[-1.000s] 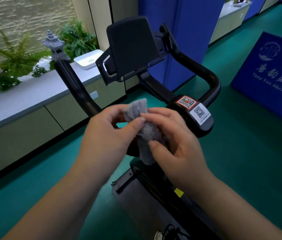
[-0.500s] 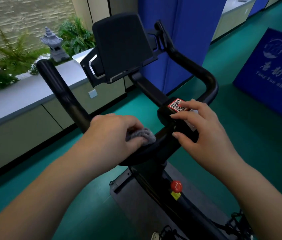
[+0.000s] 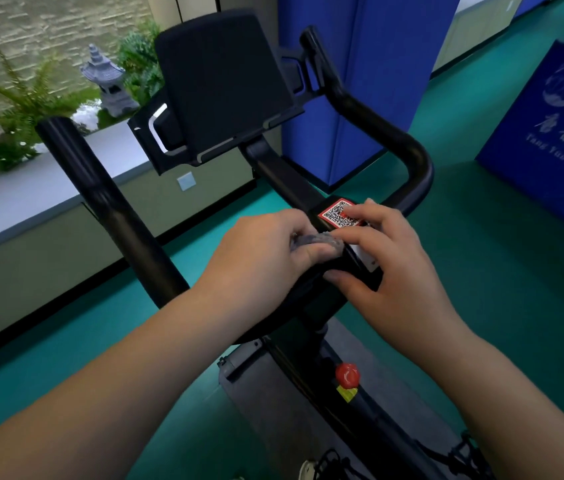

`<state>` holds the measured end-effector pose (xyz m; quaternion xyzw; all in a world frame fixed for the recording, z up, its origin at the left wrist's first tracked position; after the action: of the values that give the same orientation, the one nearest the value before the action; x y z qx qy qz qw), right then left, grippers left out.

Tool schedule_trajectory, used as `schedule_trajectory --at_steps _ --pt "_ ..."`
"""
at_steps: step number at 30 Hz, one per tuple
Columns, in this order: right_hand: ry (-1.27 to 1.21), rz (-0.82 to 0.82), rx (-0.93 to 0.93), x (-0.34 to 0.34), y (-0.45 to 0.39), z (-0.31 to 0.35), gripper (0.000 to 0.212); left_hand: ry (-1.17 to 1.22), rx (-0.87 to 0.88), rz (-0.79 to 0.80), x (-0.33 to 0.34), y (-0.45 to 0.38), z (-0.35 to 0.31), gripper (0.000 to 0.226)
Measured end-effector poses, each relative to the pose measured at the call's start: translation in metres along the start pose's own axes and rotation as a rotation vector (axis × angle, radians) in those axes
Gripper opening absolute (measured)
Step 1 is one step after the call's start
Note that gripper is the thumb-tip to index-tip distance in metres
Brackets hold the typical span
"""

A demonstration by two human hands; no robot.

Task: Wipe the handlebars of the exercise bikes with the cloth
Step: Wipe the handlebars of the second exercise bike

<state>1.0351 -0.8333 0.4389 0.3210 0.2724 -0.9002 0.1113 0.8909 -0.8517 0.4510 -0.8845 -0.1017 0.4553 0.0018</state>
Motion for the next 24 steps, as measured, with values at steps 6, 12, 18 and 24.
schedule_trajectory --at_steps 6,12,18,24 --pt "-0.042 -0.029 -0.006 -0.001 0.0 -0.001 0.037 0.261 -0.106 0.003 0.001 0.008 0.01 0.008" --pt "-0.033 -0.01 -0.031 0.0 0.0 -0.001 0.042 0.091 -0.053 0.056 -0.007 0.009 0.007 0.014" --pt "-0.034 0.005 -0.015 0.0 -0.001 -0.004 0.046 0.013 -0.12 -0.005 -0.018 0.012 0.014 0.016" --pt "-0.028 -0.02 -0.016 -0.001 -0.002 -0.002 0.046 0.002 -0.079 0.041 -0.006 -0.002 0.005 0.016"
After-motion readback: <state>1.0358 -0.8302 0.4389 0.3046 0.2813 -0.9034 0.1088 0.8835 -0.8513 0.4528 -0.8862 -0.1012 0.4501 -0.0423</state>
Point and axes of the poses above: each hand's wrist, its own y-axis away from the middle knuckle, its own x-axis out of the palm, z = x × y, the point moved 8 cm from there along -y, towards the middle knuckle, and after that the axes turned 5 degrees about -z, right-handed, at the moved point
